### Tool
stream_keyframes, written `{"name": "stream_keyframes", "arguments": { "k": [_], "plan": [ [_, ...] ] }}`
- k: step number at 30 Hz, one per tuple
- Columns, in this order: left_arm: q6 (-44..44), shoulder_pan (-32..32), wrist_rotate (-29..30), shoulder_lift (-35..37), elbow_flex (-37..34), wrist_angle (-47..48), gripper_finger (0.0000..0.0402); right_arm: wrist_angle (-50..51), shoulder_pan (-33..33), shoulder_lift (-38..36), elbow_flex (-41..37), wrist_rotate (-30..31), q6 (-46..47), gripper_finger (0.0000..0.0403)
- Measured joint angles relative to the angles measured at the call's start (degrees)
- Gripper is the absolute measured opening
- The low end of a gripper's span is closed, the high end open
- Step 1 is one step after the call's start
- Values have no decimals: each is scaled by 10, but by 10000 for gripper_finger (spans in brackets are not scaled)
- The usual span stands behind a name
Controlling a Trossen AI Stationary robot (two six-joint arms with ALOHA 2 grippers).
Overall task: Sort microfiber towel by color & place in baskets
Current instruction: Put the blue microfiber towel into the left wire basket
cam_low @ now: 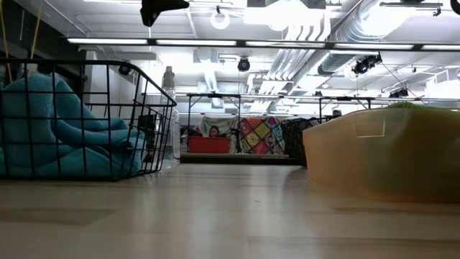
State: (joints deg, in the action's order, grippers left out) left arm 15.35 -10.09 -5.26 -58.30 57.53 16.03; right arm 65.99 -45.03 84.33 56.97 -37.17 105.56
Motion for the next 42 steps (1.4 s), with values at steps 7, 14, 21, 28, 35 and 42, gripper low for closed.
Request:
{"name": "stream_keyframes", "arguments": {
  "k": [7, 14, 21, 28, 35, 42],
  "plan": [
    [0, 0, 2, 0, 0, 0, 207, 5, -11, 0, -12, 29, -5, 170],
    [6, 0, 6, 3, -1, -32, 207, 13, -20, 0, 14, 33, -64, 25],
    [-33, 0, -28, 67, 0, -260, 207, 144, -2, -11, 203, 60, -146, 5],
    [-52, 0, 13, 111, 0, -272, 207, 206, 57, -16, 487, 373, -282, 2],
    [27, 0, 3, 106, 0, -198, 207, 50, 189, 0, 561, 571, -570, 1],
    [84, 1, -71, 47, 0, -190, 208, -219, 308, 53, 553, 422, -838, 1]
  ]
}}
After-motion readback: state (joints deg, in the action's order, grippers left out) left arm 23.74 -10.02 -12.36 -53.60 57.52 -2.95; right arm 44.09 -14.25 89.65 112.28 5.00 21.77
